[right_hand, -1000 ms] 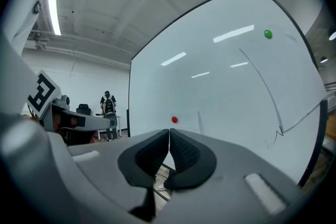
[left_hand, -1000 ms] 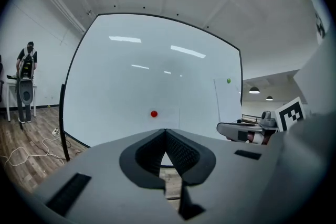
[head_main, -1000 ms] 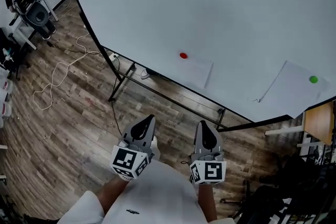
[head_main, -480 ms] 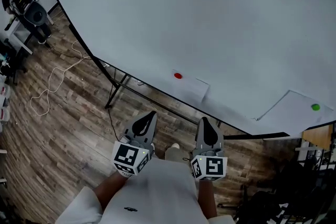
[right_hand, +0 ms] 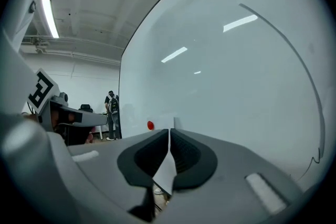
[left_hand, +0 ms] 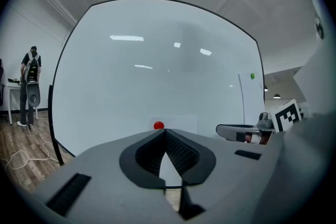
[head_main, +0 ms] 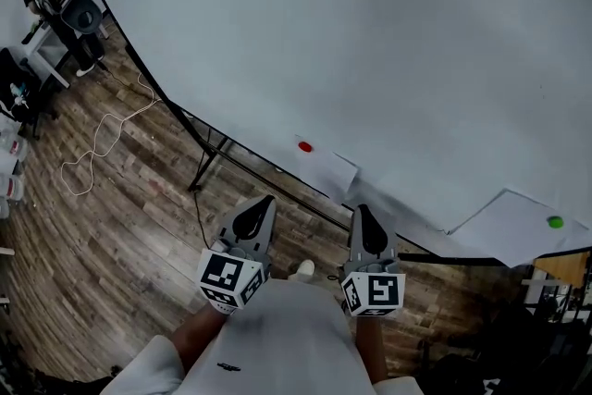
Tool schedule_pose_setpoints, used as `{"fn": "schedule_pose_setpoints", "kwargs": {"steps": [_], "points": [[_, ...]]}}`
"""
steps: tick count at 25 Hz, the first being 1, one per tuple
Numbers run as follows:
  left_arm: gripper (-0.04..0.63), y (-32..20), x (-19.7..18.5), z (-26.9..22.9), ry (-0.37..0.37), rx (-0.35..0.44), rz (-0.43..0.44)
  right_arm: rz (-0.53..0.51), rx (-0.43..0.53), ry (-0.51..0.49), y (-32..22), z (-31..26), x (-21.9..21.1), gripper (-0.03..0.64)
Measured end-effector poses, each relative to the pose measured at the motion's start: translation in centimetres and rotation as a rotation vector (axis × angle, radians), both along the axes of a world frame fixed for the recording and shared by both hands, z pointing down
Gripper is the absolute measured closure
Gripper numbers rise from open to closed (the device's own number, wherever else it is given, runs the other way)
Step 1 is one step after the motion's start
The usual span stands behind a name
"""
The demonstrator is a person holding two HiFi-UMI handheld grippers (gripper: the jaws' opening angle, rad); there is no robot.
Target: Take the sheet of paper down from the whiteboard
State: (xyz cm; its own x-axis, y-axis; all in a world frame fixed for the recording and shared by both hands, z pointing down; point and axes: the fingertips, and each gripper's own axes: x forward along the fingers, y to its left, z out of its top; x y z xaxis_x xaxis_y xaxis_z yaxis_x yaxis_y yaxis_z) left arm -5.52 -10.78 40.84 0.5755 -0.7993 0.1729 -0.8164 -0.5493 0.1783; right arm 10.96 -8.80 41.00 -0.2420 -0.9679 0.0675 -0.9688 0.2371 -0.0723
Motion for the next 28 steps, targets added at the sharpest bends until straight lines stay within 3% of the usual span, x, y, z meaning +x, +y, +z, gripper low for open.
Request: {"fn": "schedule_pose_setpoints", "kwargs": {"steps": [10, 28], "points": [[0.589, -0.8, 0.0, -0.3, 0.004, -0.003, -0.039, -0.050, 0.009, 0.006, -2.0, -0.4, -0.2, 0.601], [0.589, -2.3, 1.5, 0.4, 0.002, -0.019, 0.012, -0.027, -0.012, 0.044, -5.6, -0.3, -0.6, 0.569]]}}
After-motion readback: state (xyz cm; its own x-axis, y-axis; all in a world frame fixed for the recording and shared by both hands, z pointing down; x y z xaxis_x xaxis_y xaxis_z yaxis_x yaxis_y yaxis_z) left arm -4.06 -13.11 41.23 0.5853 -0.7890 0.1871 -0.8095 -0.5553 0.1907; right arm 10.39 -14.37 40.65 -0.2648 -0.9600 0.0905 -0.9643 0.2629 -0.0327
